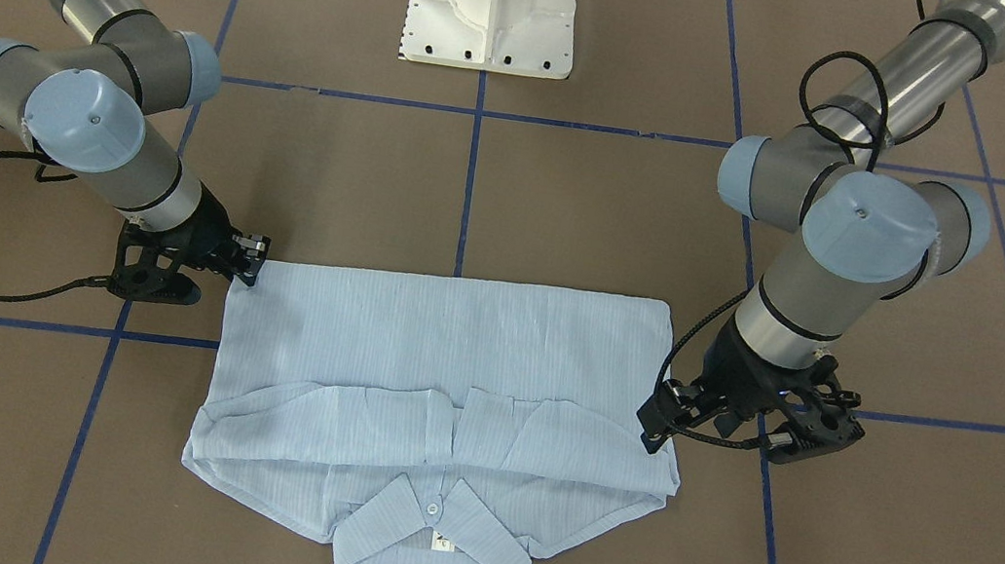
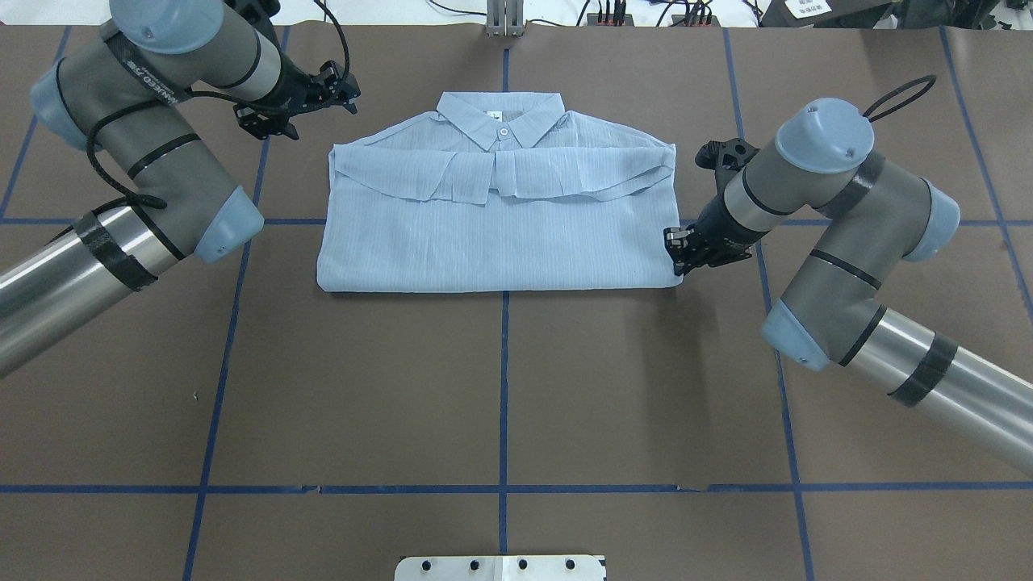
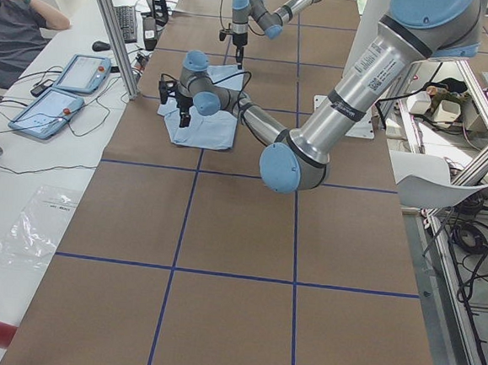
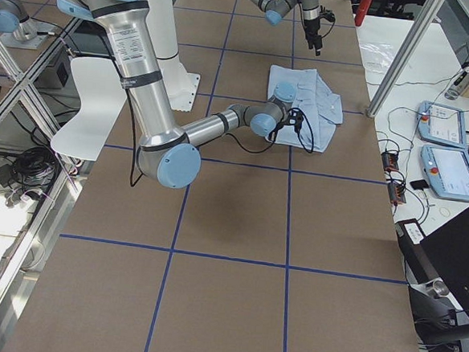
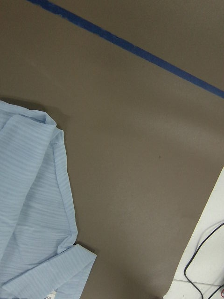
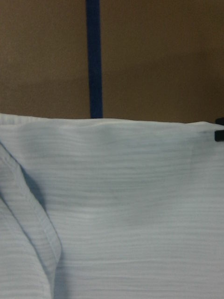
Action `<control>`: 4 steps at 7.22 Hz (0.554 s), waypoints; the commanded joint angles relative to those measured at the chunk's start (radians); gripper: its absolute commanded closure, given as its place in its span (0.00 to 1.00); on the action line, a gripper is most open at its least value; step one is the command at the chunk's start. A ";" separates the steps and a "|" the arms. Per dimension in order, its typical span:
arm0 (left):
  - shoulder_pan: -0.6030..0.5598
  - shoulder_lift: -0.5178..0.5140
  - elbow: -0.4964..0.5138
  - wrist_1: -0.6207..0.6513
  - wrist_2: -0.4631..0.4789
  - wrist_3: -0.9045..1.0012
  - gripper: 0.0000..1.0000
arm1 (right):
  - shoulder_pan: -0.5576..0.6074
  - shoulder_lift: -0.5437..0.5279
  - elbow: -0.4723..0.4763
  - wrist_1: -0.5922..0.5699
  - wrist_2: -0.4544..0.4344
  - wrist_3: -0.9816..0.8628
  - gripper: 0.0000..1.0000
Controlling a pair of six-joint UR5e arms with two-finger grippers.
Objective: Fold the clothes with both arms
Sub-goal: 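Move the right gripper down to the folded edge nearest it and grasp, then drag the folded shirt with the right gripper toward the robot, rotating it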
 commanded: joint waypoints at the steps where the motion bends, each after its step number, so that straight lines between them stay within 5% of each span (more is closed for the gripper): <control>1: -0.001 0.023 -0.060 0.042 0.000 0.000 0.03 | -0.001 -0.158 0.210 0.006 0.013 -0.003 1.00; 4: 0.002 0.049 -0.111 0.056 0.000 -0.015 0.03 | -0.088 -0.392 0.459 0.006 0.011 0.003 1.00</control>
